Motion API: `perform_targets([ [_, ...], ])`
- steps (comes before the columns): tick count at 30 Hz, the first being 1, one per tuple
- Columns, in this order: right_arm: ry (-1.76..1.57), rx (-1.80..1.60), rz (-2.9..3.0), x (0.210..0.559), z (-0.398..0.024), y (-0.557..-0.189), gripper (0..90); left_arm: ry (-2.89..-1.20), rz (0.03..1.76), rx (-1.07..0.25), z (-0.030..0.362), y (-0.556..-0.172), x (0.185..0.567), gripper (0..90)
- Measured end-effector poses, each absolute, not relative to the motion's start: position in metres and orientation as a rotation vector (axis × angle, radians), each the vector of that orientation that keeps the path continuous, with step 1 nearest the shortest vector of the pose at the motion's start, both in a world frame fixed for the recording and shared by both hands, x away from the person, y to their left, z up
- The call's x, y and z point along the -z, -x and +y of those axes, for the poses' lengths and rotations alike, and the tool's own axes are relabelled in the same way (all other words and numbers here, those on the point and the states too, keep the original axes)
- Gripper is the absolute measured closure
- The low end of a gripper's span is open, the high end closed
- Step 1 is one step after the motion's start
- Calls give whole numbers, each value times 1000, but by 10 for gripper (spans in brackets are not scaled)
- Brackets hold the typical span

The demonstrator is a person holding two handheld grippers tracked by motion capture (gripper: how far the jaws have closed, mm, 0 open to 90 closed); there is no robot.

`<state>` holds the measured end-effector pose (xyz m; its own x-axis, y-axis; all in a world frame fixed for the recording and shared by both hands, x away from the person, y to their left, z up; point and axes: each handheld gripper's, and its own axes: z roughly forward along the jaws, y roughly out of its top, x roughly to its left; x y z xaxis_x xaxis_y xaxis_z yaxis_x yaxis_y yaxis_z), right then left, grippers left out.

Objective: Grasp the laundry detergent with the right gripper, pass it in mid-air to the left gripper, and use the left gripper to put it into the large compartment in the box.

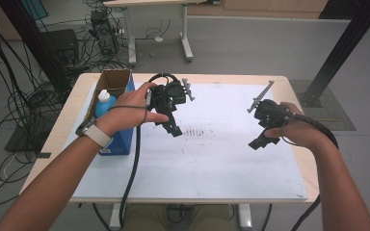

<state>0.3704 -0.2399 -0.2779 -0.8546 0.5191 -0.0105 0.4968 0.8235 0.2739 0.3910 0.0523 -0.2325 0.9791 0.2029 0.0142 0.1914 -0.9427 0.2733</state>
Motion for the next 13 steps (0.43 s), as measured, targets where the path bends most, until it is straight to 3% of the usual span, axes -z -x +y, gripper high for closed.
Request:
perform_targets([
  [13, -816, -414, 2919, 280, -240, -369, 86, -2856, 327, -38, 55, -394, 238, 107],
])
